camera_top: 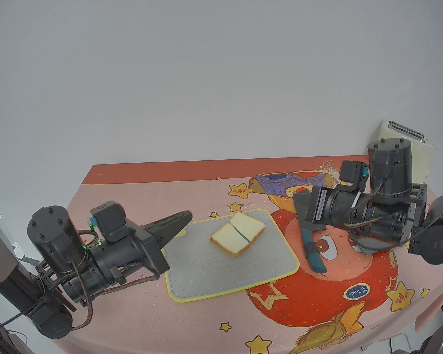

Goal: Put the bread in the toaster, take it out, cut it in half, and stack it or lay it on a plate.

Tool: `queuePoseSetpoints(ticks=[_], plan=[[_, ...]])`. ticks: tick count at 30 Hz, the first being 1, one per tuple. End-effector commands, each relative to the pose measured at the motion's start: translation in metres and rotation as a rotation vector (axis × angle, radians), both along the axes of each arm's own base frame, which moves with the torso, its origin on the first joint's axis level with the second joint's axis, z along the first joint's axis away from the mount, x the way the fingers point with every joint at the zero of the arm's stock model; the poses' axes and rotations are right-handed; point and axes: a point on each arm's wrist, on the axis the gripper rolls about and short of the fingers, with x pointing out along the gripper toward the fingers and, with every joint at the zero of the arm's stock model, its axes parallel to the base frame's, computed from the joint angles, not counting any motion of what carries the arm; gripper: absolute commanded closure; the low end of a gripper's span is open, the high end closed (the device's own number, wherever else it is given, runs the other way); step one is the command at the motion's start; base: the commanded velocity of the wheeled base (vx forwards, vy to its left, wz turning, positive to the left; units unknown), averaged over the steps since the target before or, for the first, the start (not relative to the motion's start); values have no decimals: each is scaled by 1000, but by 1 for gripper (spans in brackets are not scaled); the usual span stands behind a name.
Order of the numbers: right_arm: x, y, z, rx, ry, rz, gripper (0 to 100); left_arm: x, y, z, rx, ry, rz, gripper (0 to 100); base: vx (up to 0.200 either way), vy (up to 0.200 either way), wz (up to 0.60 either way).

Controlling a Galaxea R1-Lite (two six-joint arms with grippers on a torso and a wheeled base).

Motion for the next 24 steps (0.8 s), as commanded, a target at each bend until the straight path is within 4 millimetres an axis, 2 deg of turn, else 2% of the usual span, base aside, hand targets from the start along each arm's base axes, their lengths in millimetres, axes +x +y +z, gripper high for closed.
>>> queuePoseSetpoints(ticks=[1, 4, 8, 9, 16, 21, 24], plan=[[28, -3, -17, 11, 91, 7, 100, 32, -23, 6, 0, 124, -2, 100, 0, 0, 0], [34, 2, -33, -6, 129, 6, 100, 44, -30, 14, -7, 288, 10, 100, 0, 0, 0], [37, 4, -41, -14, 150, 7, 100, 51, -35, 22, -7, 418, 29, 100, 0, 0, 0], [37, 5, -42, -11, 157, 6, 100, 54, -37, 25, -9, 495, 41, 100, 0, 0, 0], [34, 19, -39, 43, 177, 10, 100, 51, -34, 21, -102, 681, 84, 100, 0, 0, 0], [48, 30, -50, 51, 197, -48, 100, 53, -36, 17, -79, 772, 111, 100, 0, 0, 0], [53, 36, -56, 48, 201, -87, 100, 57, -40, 5, -59, 867, 139, 100, 0, 0, 0]])
